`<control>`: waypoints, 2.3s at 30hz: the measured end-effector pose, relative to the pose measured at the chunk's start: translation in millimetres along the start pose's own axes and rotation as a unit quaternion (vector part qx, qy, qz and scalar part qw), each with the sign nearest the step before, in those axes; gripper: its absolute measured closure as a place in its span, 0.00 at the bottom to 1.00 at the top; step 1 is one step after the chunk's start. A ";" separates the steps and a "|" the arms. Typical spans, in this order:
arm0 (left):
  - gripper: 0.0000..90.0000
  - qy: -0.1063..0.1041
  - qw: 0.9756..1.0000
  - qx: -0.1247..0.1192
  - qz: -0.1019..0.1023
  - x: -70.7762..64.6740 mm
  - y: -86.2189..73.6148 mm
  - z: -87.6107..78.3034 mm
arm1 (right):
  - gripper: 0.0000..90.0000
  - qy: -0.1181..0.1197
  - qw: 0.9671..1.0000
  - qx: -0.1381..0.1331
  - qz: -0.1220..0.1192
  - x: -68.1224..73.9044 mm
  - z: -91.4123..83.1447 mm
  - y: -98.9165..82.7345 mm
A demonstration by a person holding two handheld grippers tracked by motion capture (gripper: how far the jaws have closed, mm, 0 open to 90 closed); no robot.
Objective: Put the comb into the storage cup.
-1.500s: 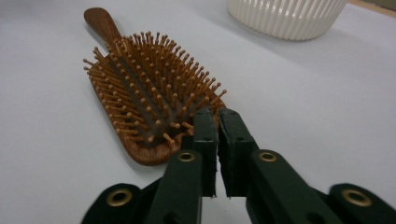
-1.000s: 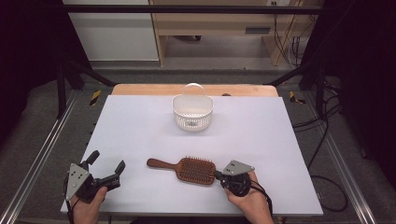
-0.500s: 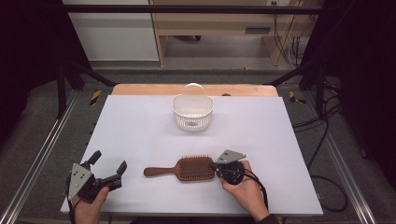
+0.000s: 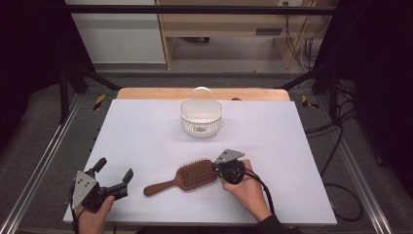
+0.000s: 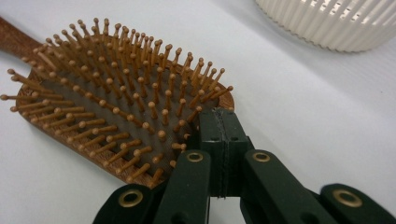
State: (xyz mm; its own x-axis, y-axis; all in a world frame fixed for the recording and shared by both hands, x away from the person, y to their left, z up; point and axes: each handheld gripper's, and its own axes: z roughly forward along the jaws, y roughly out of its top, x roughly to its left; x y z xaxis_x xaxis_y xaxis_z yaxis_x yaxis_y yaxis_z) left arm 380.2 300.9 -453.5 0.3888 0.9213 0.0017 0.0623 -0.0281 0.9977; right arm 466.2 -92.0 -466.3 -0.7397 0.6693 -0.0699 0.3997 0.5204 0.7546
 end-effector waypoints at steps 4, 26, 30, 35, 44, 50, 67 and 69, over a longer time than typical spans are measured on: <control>0.02 -0.001 1.000 -0.001 0.001 -0.3 0.4 -0.2 | 1.00 -0.001 1.000 0.002 -0.004 0.5 3.6 4.4; 0.02 -0.002 1.000 0.000 0.000 0.1 0.5 -0.6 | 1.00 0.010 1.000 -0.002 -0.021 17.4 26.4 26.0; 0.02 -0.002 1.000 0.000 0.000 0.1 0.5 -1.0 | 1.00 0.013 1.000 -0.003 -0.024 19.0 30.1 29.3; 0.02 -0.003 1.000 0.004 0.000 0.6 0.1 -0.4 | 1.00 0.013 1.000 -0.002 -0.026 18.5 33.5 30.5; 0.02 -0.002 1.000 0.007 -0.002 2.4 -0.3 -0.5 | 0.99 0.011 0.999 -0.031 -0.009 12.2 20.7 27.8; 0.02 -0.005 1.000 0.016 -0.004 5.4 -1.7 1.4 | 0.99 0.004 0.997 -0.078 0.009 2.6 -2.1 16.9; 0.02 -0.050 0.998 0.036 0.026 -26.7 16.4 17.9 | 0.21 -0.082 0.978 -0.178 0.068 -29.5 -81.0 -49.2; 0.02 -0.057 0.997 0.044 0.035 -30.8 20.6 19.4 | 0.13 -0.101 0.975 -0.187 0.067 -33.9 -90.0 -54.3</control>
State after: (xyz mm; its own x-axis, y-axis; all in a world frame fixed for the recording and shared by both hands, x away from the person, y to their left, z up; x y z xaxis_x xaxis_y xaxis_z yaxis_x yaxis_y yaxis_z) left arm 387.3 264.4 -434.4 0.4963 0.8662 0.0584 0.1104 -0.1297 0.9854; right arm 420.9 -190.6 -446.2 -0.5583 0.8280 -0.0527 0.2315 0.2165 0.9484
